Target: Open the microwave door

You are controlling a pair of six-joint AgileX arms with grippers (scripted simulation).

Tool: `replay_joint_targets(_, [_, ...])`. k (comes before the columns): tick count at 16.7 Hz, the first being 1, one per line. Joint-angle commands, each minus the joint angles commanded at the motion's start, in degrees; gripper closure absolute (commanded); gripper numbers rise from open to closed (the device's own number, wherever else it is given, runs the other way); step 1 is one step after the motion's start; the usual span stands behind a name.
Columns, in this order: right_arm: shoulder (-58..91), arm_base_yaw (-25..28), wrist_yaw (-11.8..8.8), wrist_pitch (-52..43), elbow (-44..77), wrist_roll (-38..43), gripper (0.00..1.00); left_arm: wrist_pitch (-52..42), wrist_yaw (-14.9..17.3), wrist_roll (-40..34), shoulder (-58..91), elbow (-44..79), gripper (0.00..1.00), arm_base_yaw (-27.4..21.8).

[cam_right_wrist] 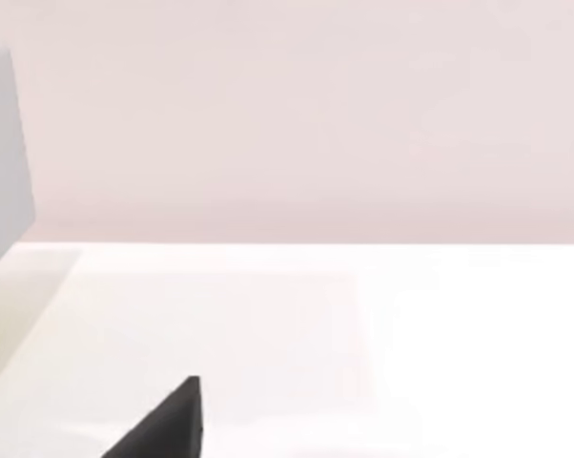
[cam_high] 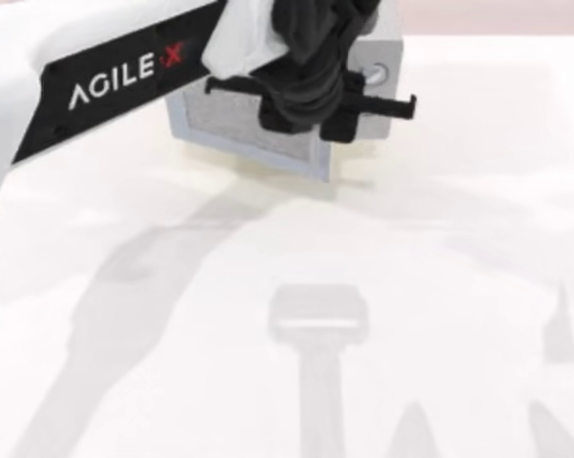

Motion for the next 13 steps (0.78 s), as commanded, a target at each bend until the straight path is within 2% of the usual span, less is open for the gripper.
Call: replay_joint_targets(13, [0.00,0.00,0.00,0.00,0.00,0.00,0.00,0.65,0.51,0.93,-0.81,-1.34,1.00,0.09])
